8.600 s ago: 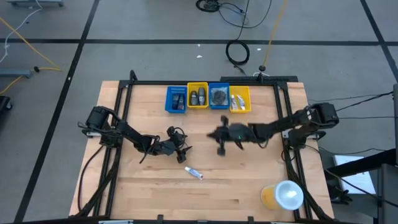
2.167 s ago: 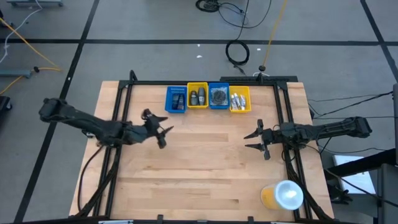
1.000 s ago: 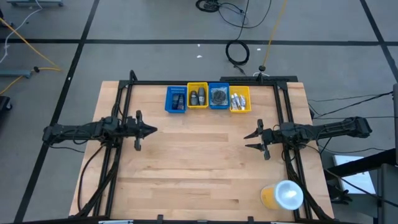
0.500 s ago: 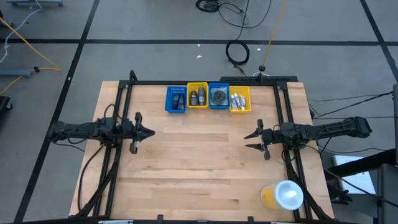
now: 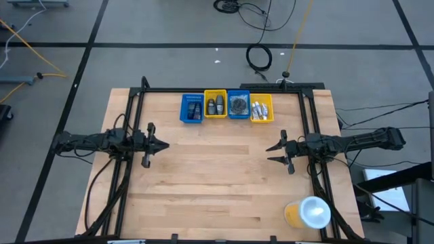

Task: Pick & Place Travel size toiletries
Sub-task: Return to Home Position

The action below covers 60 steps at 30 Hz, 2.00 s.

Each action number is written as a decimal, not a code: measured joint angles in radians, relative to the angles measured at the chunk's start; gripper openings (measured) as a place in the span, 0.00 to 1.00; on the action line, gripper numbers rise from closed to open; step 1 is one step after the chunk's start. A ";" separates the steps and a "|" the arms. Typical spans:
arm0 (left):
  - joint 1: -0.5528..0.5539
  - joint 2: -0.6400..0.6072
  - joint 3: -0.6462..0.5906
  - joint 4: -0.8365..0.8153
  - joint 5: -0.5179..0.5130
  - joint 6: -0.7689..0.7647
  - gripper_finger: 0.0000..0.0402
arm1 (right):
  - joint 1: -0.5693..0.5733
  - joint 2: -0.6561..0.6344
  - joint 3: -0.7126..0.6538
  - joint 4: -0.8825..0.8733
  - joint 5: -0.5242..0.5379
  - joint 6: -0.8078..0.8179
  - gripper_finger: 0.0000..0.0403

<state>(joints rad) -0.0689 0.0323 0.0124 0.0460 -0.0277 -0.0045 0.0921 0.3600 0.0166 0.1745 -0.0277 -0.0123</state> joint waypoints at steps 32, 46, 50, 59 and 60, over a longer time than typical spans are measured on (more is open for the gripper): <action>0.000 0.000 0.003 0.010 0.001 0.000 0.04 | 0.000 -0.353 -0.002 -0.146 0.021 -0.002 0.38; 0.000 0.000 0.004 0.010 0.001 0.000 0.07 | 0.001 -0.358 -0.003 -0.142 0.023 -0.008 0.38; 0.000 0.000 0.004 0.010 0.001 0.000 0.06 | 0.001 -0.354 -0.003 -0.111 0.026 -0.002 0.39; 0.000 0.000 0.004 0.010 0.000 0.000 0.01 | 0.001 -0.352 -0.003 -0.102 0.026 0.000 0.38; 0.000 0.000 0.004 0.010 0.000 0.000 0.01 | 0.001 -0.352 -0.003 -0.100 0.026 0.000 0.38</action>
<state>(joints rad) -0.0689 0.0326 0.0162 0.0555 -0.0273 -0.0043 0.0933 0.0082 0.0139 0.0745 -0.0017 -0.0126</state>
